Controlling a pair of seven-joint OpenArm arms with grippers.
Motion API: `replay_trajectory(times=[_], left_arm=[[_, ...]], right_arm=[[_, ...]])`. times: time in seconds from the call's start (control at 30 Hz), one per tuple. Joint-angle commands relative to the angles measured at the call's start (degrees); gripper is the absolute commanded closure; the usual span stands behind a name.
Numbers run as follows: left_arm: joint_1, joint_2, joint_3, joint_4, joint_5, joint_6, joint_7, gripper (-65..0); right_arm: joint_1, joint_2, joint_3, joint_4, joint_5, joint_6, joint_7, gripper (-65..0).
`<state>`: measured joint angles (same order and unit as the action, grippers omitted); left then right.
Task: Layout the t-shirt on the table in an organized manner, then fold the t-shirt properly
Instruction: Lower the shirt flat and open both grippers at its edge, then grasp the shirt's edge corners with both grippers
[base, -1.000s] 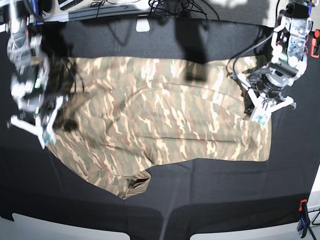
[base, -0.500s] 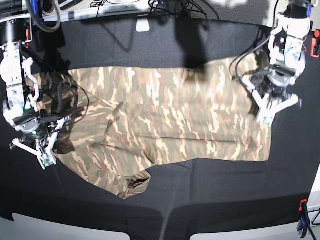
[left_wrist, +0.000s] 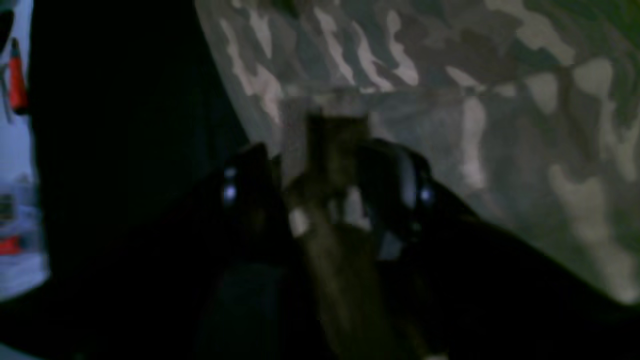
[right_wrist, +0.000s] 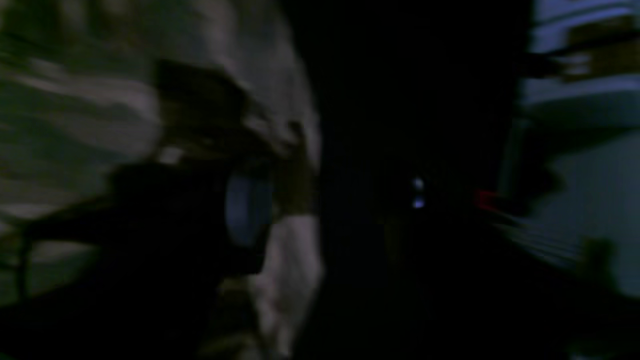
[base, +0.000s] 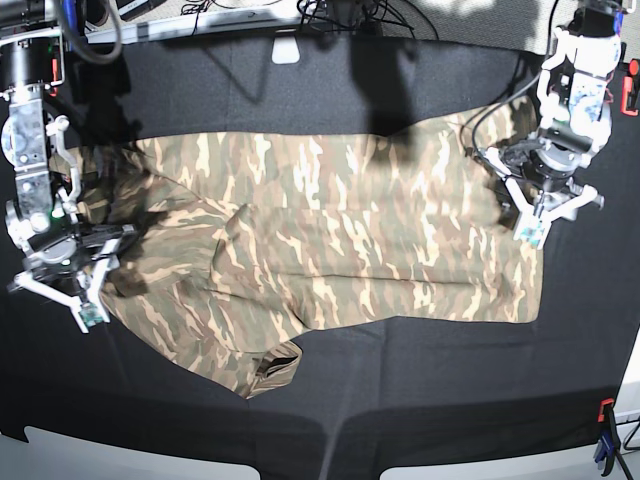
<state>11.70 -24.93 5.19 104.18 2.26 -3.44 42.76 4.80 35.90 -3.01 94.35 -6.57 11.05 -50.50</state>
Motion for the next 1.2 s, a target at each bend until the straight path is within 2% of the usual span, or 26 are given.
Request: replay_trajectory(times=[0.0, 0.1, 0.17, 0.23, 0.3, 0.43, 0.53, 0.6, 0.63, 0.73, 0.83, 0.93, 1.1, 1.17], left_arm=[[-0.85, -0.66, -0.33, 0.96, 2.23, 0.48, 0.31, -30.7], [-2.16, -0.66, -0.33, 1.03, 6.16, 0.48, 6.45, -30.7], [-2.49, -0.7, -0.33, 1.62, 6.8, 0.46, 9.05, -30.7], [-1.86, -0.66, -0.33, 3.1, 6.69, -0.02, 9.09, -30.7], [-0.26, -0.66, -0.33, 6.05, 6.71, -2.23, 9.42, -30.7], [5.64, -0.68, -0.33, 15.78, 6.01, -5.9, 11.3, -30.7], [12.37, -0.81, -0.33, 21.68, 0.31, -10.08, 11.21, -30.7], [17.07, -0.81, -0.26, 22.71, -1.75, -13.27, 9.66, -30.5], [19.32, -0.81, -0.24, 22.49, -1.64, -13.79, 7.56, -30.5], [23.58, -0.81, -0.24, 21.79, 1.73, -13.6, 1.05, -30.5], [23.19, -0.79, -0.22, 21.79, 4.22, -9.14, 0.46, -30.5], [23.39, -0.79, -0.22, 21.77, 5.18, -9.07, 0.44, -30.5], [23.19, -0.81, -0.09, 16.92, 5.25, -9.68, -1.79, -30.5], [22.95, -0.81, 0.81, 13.49, 7.04, -9.7, -2.47, -30.5]], right_arm=[[1.27, 1.09, 0.42, 0.76, -2.64, -1.95, 0.5, -33.3], [1.2, 1.09, 0.42, 0.92, -5.6, -3.61, 0.09, -33.2], [1.03, 1.09, 0.42, 1.68, -3.32, -3.34, 0.17, -33.1], [0.85, 1.09, 0.42, 3.41, -0.83, -1.55, 0.31, -33.1], [0.55, 1.09, 0.42, 5.97, -0.35, 0.17, 0.42, -33.1], [0.55, 1.09, 0.42, 10.43, -0.87, 0.39, -1.03, -33.1], [-0.24, 1.14, 0.42, 11.78, -0.72, 0.42, -1.4, -33.1], [-1.46, 1.11, 0.42, 12.5, -0.72, 0.5, -1.38, -33.1], [-2.32, 1.11, 0.42, 12.94, -0.7, 0.66, -1.36, -33.1], [-5.16, 1.09, 0.42, 14.6, -0.7, 1.29, -0.9, -33.1], [-8.48, 1.09, 0.42, 16.81, -0.7, 3.04, -0.28, -32.9], [-12.39, 1.11, 0.42, 19.76, -0.68, 5.11, 0.37, -32.9], [-18.43, 1.11, 0.42, 24.44, -0.74, 5.11, 0.42, -32.9], [-20.04, 1.11, 0.42, 25.55, -0.74, 5.14, 0.39, -32.9]])
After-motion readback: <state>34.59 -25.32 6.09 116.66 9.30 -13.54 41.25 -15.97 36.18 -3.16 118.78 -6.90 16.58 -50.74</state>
